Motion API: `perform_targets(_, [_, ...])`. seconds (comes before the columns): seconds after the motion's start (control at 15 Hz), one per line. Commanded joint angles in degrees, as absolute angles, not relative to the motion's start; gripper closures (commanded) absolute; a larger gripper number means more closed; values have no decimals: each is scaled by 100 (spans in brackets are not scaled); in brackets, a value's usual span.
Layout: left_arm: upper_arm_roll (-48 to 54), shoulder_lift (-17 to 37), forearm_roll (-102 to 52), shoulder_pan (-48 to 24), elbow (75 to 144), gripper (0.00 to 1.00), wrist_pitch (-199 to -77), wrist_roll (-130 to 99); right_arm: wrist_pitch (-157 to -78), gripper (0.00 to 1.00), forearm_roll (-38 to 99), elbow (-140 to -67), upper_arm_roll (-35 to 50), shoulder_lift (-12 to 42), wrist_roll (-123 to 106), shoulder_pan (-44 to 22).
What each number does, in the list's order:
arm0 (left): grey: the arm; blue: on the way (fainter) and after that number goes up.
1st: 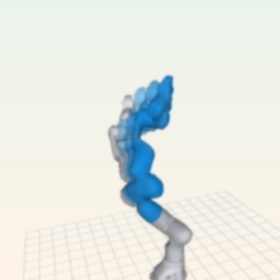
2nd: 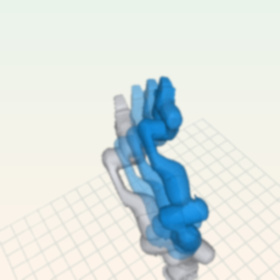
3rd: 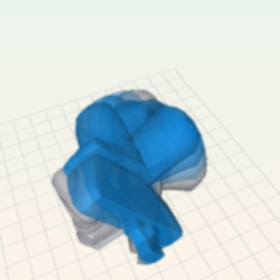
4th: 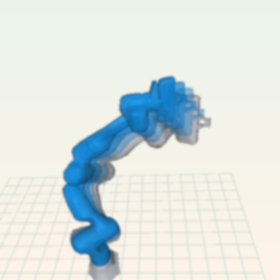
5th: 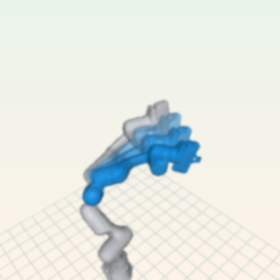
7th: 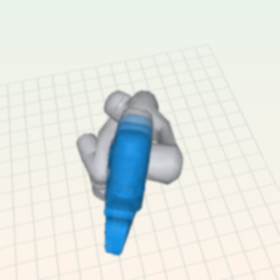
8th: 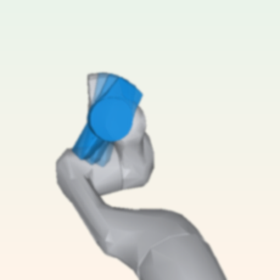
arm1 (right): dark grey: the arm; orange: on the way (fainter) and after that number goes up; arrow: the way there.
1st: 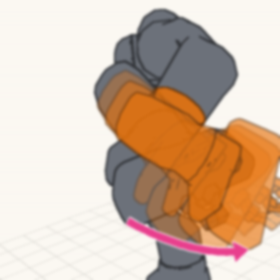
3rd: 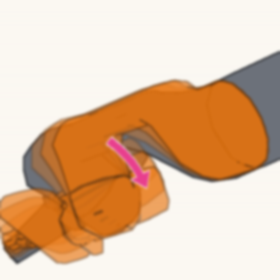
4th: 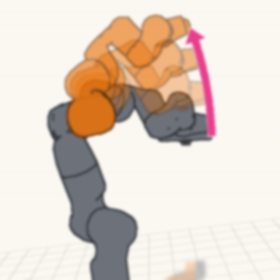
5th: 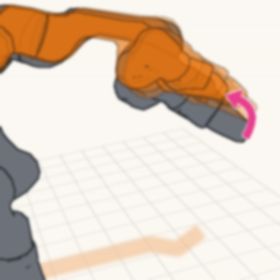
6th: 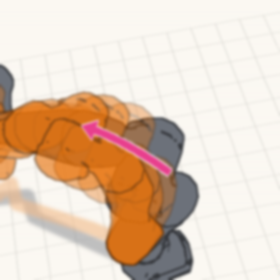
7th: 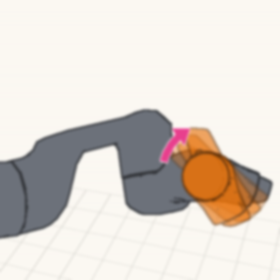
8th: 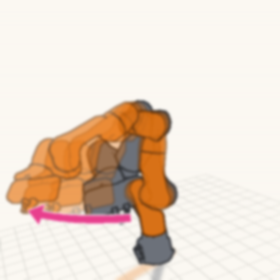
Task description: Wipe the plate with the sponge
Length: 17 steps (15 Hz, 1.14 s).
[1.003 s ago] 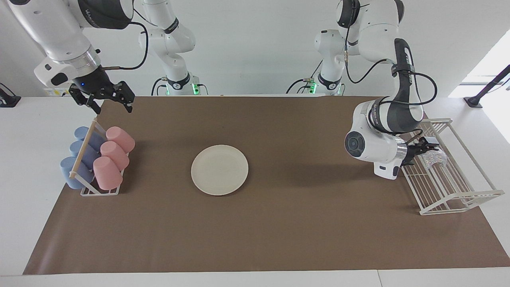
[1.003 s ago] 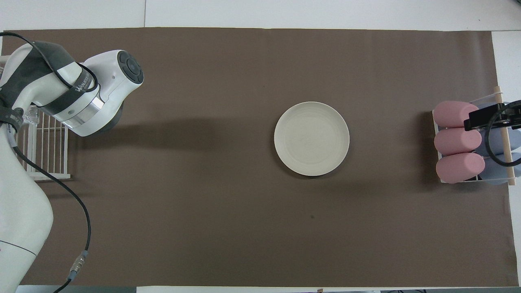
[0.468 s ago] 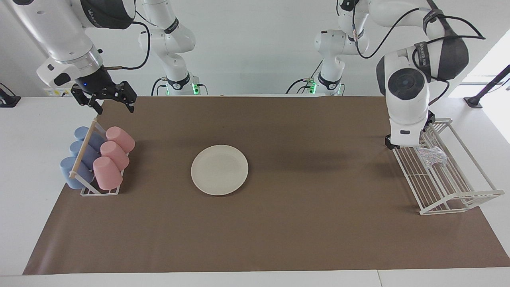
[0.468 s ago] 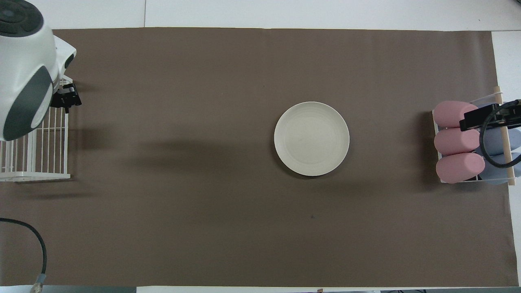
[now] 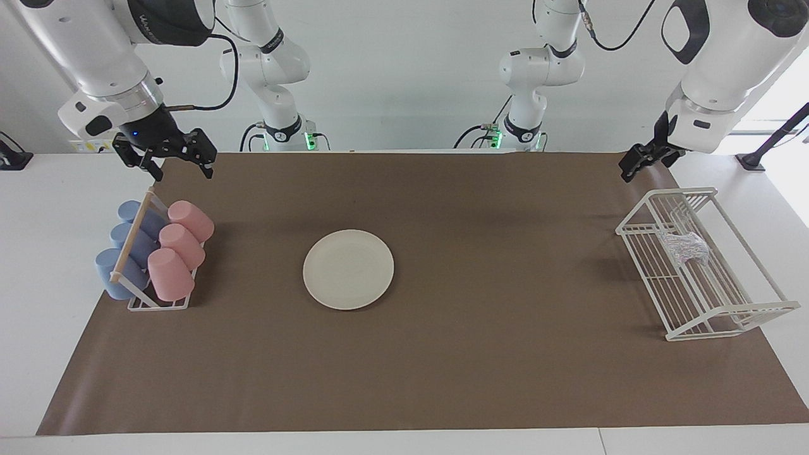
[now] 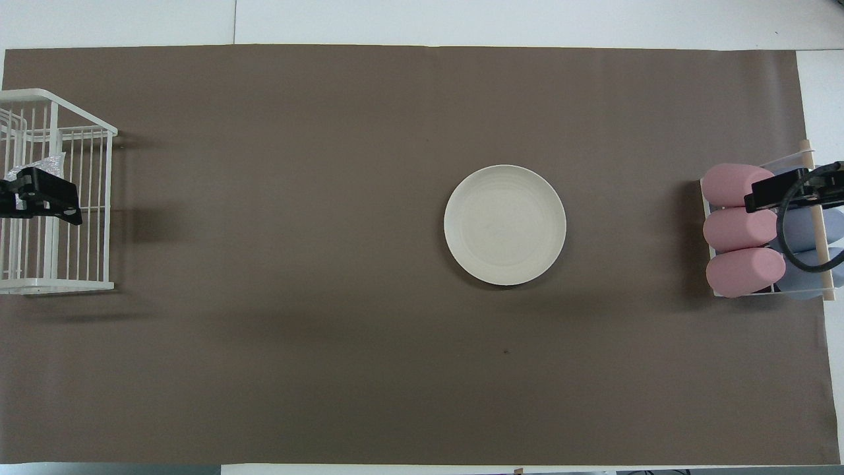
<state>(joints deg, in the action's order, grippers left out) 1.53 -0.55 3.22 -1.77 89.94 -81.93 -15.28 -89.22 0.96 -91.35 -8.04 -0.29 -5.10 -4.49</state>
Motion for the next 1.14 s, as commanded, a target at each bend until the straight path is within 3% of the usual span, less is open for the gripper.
perform_targets(0.0, [150,-413,97,-219,9457,0,-8348,-1476,-8912,0,158,-9141,-826,-79,-475,-466])
perform_targets(0.33, [114,-54,-166,-325,8939,0,-8289,-1556,-8825,0,132,-9132,-826,-70,-361,-475])
perform_targets(1.07, [114,-79,-325,-264,8991,0,-8270,-1195,-8815,0,79,-9123,-826,-70,-369,-475])
